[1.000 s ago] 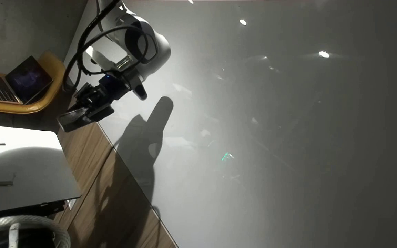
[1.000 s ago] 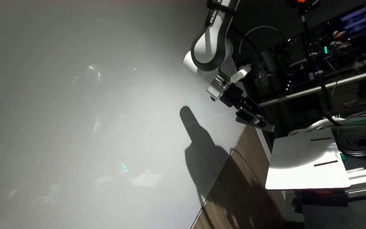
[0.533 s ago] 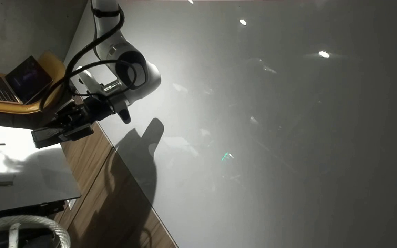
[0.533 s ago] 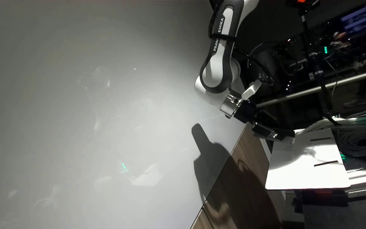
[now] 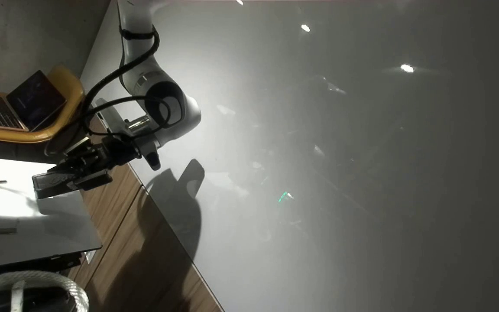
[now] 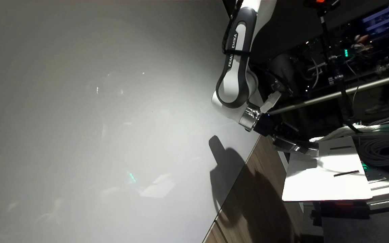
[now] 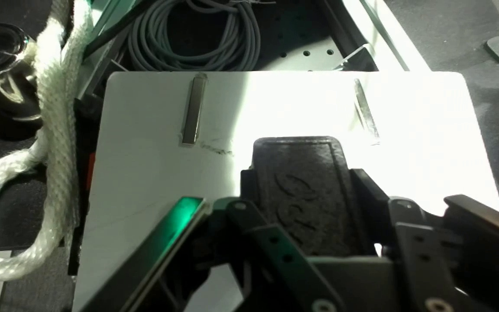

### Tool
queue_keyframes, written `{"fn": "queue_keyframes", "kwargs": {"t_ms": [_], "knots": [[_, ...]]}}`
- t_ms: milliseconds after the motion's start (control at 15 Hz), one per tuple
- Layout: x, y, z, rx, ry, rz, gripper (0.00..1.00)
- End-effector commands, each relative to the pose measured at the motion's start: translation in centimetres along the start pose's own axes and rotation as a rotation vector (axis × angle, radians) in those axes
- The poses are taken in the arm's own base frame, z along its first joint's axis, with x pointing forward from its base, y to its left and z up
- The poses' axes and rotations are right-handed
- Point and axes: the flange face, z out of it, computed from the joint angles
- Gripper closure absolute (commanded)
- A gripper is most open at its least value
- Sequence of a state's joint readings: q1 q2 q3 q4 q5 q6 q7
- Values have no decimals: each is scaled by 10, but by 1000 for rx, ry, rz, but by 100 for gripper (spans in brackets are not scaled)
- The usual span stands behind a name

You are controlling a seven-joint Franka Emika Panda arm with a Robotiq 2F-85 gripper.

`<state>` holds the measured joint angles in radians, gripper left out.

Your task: Use the eraser to erase the board

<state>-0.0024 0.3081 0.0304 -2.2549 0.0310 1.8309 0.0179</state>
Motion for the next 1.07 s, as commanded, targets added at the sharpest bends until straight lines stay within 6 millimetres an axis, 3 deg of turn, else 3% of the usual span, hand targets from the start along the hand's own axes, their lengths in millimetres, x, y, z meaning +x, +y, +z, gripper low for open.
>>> {"fn": "queue_keyframes", "kwargs": {"t_ms": [0, 667, 800, 1000], "knots": [[11, 1, 2, 37, -28, -11, 70], [32, -4, 15, 50, -58, -17, 70], [36, -5, 17, 49, -64, -16, 56], [41, -4, 20, 50, -71, -16, 46]]}}
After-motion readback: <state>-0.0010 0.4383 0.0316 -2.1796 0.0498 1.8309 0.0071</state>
